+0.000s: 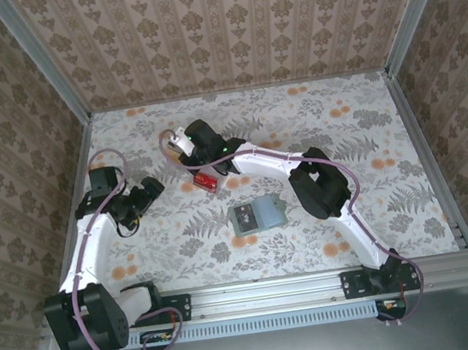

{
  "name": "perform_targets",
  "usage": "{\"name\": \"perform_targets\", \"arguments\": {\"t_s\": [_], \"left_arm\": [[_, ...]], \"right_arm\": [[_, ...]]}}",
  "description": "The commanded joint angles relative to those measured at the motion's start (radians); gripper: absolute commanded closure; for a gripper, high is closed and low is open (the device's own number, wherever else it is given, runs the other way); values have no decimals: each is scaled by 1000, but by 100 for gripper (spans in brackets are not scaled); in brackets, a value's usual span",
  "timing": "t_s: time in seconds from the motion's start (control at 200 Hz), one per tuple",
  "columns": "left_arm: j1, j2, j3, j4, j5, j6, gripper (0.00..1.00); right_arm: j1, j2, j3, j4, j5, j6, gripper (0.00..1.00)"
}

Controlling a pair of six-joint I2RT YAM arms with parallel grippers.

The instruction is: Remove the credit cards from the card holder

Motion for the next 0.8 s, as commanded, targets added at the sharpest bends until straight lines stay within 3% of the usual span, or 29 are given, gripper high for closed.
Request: {"name": "perform_targets", "arguments": {"t_s": [0.0, 0.275, 0.44, 0.595, 0.795], "left_arm": [[7, -3, -11, 10, 16, 15, 0], [7, 6, -12, 14, 21, 18, 0], [6, 10, -13, 25, 30, 22, 0], [7, 8, -12, 22, 27, 27, 0], [7, 7, -13, 25, 33, 30, 0]], "right_arm": [[-2, -57, -24, 39, 27, 8, 100], [-4, -43, -40, 14, 57, -33, 99], [-4, -33, -35, -9, 55, -50, 90], [0, -44, -32, -10, 75, -48, 72], [6, -92, -41, -16, 78, -20, 69]]}}
